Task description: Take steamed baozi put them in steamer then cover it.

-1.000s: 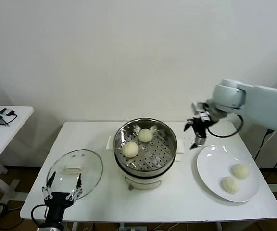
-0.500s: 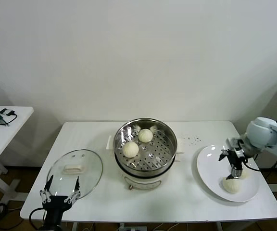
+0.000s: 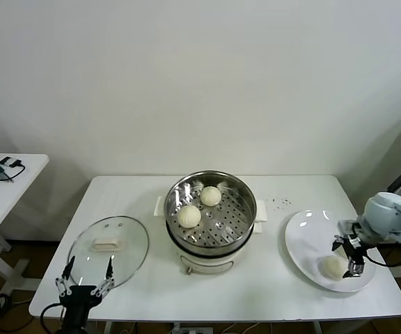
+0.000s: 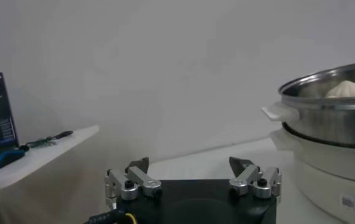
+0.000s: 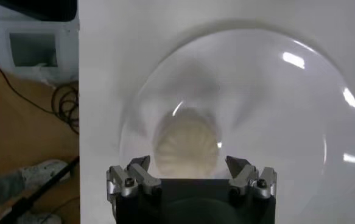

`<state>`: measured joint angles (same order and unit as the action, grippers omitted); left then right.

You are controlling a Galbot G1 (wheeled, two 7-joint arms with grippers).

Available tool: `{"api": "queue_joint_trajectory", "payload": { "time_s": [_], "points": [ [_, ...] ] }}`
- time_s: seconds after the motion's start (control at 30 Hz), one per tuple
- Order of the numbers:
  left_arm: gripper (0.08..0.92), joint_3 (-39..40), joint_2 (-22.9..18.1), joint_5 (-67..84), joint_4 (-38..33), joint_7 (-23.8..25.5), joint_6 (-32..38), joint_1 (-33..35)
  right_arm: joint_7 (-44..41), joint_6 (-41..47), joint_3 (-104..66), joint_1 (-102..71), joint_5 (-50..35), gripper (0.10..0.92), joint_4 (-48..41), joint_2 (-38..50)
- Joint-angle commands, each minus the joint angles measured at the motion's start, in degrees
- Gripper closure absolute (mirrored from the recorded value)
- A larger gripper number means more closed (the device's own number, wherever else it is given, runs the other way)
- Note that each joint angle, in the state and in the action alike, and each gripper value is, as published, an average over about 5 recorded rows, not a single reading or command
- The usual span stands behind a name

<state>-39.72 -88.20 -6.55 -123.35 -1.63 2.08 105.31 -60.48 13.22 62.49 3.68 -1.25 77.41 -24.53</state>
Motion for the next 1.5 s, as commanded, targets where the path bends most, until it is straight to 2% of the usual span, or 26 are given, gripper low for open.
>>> {"api": "queue_joint_trajectory", "payload": {
  "time_s": [0.03, 0.2, 0.47, 0.63, 0.73, 0.83, 1.1, 1.27, 1.5],
  "points": [
    [0.177, -0.1, 0.0, 0.0, 0.4, 0.0, 0.0, 0.0, -0.1, -0.4, -3.2, -4.3, 2.0, 0.203, -2.9, -2.2],
    [0.177, 0.0, -0.1, 0.1, 0.5, 0.0, 0.0, -0.1, -0.3, -0.6, -3.3, -4.1, 2.4, 0.211, -3.8, -3.9],
    [0.177, 0.0, -0.2, 0.3, 0.5, 0.0, 0.0, -0.2, -1.1, -1.0, -2.2, -2.7, 1.9, 0.371, -3.4, -4.1],
    [0.177, 0.0, -0.2, 0.6, 0.3, 0.0, 0.1, 0.1, -1.6, -2.3, -0.7, 0.6, 1.2, 0.397, -2.6, -3.1],
    [0.177, 0.0, -0.1, 0.7, 0.2, 0.1, 0.1, 0.3, -2.7, -6.8, -0.5, 4.0, 1.7, 0.397, -2.8, -3.1],
    [0.177, 0.0, 0.0, 0.8, 0.0, 0.1, 0.1, 0.5, -4.8, -15.2, 1.9, 11.3, 3.9, 0.394, -3.4, -4.5],
    [0.177, 0.4, 0.0, 0.5, -0.2, 0.2, 0.0, 1.0, -11.9, -37.3, 12.5, 34.9, 8.6, 0.381, -3.7, -14.4],
    [0.177, 0.8, 0.0, 0.3, -0.2, 0.4, -0.1, 0.9, -13.8, -41.6, 15.3, 42.1, 7.7, 0.372, -0.4, -22.0],
    [0.177, 1.2, -0.1, 0.4, -0.3, 0.4, -0.3, 0.7, -14.9, -43.4, 14.4, 42.6, 6.9, 0.362, 5.0, -30.9]
  ]
}}
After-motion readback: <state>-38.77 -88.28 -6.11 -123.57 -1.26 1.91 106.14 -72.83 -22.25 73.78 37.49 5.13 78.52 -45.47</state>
